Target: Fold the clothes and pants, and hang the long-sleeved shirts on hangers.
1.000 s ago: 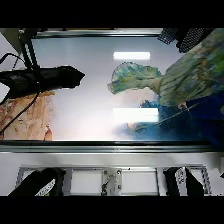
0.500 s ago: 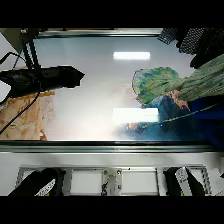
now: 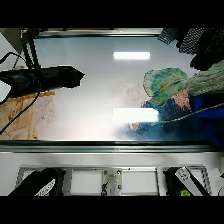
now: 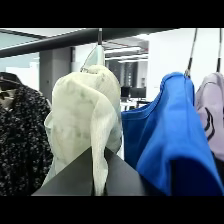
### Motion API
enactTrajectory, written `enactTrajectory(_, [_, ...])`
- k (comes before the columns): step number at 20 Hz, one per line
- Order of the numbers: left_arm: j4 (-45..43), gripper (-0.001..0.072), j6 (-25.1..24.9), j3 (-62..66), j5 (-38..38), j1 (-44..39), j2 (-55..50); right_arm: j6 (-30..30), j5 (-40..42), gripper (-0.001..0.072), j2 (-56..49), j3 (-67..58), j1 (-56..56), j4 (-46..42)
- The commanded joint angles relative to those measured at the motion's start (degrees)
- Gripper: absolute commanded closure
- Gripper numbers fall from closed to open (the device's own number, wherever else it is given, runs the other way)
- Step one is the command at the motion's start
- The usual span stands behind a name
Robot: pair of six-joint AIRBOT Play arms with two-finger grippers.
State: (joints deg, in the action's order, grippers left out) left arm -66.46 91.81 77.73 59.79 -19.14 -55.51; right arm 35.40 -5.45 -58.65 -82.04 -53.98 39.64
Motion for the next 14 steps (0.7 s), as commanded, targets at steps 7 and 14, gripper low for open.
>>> enactTrajectory(7, [0.02,0.0699,-0.04,0.0,0.0,0.04,-0.04,0.22,6.54,0.0706,-6.01,-6.4,-0.96,-0.13])
enactTrajectory(14, [0.02,0.0699,-0.02,0.0,0.31,0.04,-0.04,0.22,6.75,0.0706,-8.57,-10.23,-0.94,-0.13])
